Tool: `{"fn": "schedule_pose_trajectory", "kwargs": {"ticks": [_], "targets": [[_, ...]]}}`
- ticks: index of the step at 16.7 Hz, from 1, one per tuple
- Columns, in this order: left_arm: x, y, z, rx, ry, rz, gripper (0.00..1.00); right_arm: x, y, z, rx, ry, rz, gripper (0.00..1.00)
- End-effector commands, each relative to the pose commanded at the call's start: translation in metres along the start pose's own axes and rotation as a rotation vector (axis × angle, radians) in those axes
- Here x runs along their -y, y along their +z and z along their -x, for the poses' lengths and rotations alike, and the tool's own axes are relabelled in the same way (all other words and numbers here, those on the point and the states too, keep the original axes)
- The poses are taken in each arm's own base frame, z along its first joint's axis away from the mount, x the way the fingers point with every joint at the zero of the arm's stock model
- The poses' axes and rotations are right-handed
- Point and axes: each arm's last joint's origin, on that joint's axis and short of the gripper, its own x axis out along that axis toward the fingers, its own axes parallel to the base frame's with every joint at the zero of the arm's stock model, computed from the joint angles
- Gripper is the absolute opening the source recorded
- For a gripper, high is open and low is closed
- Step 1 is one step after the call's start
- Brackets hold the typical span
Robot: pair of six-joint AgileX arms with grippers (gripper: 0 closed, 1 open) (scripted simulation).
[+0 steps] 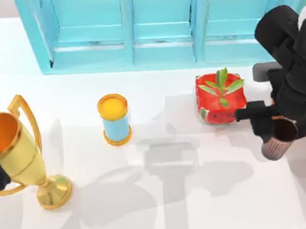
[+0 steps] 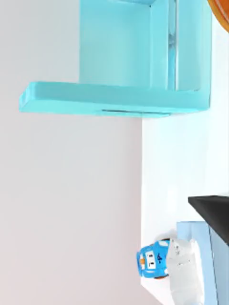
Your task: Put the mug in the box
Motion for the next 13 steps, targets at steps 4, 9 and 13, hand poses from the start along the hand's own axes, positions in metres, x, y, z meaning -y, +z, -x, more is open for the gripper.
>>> {"fn": "schedule_pose_trajectory", "kwargs": {"ticks": [4, 9, 13], "targets": [[0.0, 0.0, 0.0, 0.0, 0.0, 0.0, 1.0, 0.055, 0.026, 0.033, -0.001, -0.013, 0.011, 0.0], [0.0, 0.0, 0.0, 0.0, 0.0, 0.0, 1.0, 0.159, 0.034, 0.066, -0.02, -0.023, -0.033, 0.0], [0.0, 0.0, 0.0, 0.0, 0.0, 0.0, 1.0, 0.213, 0.022, 0.084, -0.021, -0.021, -0.049, 0.0]]}}
